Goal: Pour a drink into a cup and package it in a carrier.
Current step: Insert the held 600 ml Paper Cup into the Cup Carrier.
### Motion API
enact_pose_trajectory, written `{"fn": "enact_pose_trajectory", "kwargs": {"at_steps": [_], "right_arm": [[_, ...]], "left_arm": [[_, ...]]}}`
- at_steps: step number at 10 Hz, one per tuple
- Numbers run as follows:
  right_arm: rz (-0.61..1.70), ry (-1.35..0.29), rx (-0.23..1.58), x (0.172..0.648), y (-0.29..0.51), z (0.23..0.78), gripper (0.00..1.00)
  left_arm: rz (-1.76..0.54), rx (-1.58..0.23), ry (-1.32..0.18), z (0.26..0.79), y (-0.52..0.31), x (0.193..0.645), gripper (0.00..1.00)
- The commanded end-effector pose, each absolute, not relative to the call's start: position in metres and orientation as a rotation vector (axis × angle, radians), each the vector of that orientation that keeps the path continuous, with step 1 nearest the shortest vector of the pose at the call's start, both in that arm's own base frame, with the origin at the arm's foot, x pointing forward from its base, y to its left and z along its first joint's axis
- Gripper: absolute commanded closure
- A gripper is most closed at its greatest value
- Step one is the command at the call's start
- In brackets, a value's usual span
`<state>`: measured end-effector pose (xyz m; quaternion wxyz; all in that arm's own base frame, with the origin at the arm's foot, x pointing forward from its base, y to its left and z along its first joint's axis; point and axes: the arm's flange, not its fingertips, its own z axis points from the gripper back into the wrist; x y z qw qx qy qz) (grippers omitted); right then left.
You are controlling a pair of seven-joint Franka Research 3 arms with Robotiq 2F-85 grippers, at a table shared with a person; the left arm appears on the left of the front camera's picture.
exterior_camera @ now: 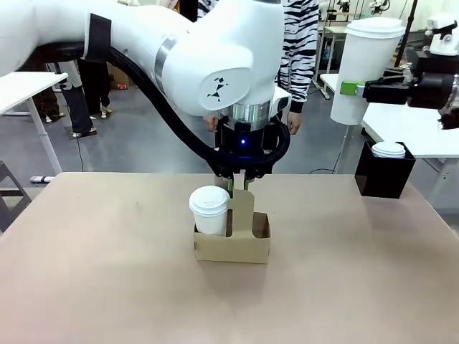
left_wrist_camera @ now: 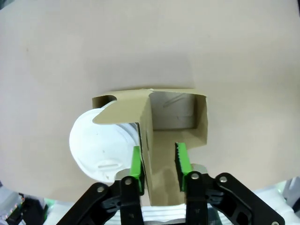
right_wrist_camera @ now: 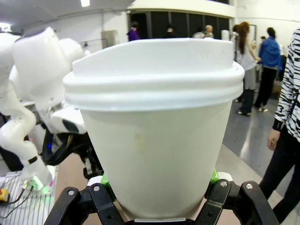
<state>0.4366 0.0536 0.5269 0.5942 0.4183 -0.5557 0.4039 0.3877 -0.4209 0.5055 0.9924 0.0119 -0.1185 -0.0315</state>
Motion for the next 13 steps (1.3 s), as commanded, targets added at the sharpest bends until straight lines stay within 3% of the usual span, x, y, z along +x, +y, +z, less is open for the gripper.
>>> {"fn": "enact_pose_trajectory", "kwargs": {"at_steps": [1, 2, 4, 6, 8, 10, 11, 13], "right_arm": [[1.07, -1.163, 1.103, 0.454, 0.08, 0.516, 0.19], [1.125, -1.097, 1.172, 0.458, 0.099, 0.503, 0.19], [1.238, -1.05, 1.277, 0.458, 0.131, 0.483, 0.19], [1.396, -1.023, 1.37, 0.455, 0.164, 0.457, 0.19], [1.465, -1.014, 1.397, 0.457, 0.18, 0.434, 0.19], [1.37, -1.032, 1.283, 0.462, 0.172, 0.433, 0.19], [1.425, -1.012, 1.391, 0.451, 0.186, 0.426, 0.19], [1.425, -1.012, 1.391, 0.451, 0.186, 0.426, 0.19]], "left_arm": [[-0.144, -0.018, -0.219, 0.529, -0.394, 0.372, 0.0], [-0.188, -0.052, -0.227, 0.541, -0.377, 0.365, 0.14], [-0.311, -0.124, -0.218, 0.554, -0.337, 0.355, 0.0], [-0.611, -0.019, -0.295, 0.557, -0.279, 0.34, 0.0], [-0.751, -0.038, -0.38, 0.551, -0.228, 0.329, 0.0], [-0.757, -0.011, -0.444, 0.537, -0.214, 0.334, 0.0], [-0.74, 0.016, -0.356, 0.557, -0.231, 0.336, 0.0], [-0.74, 0.016, -0.356, 0.557, -0.231, 0.336, 0.0]]}}
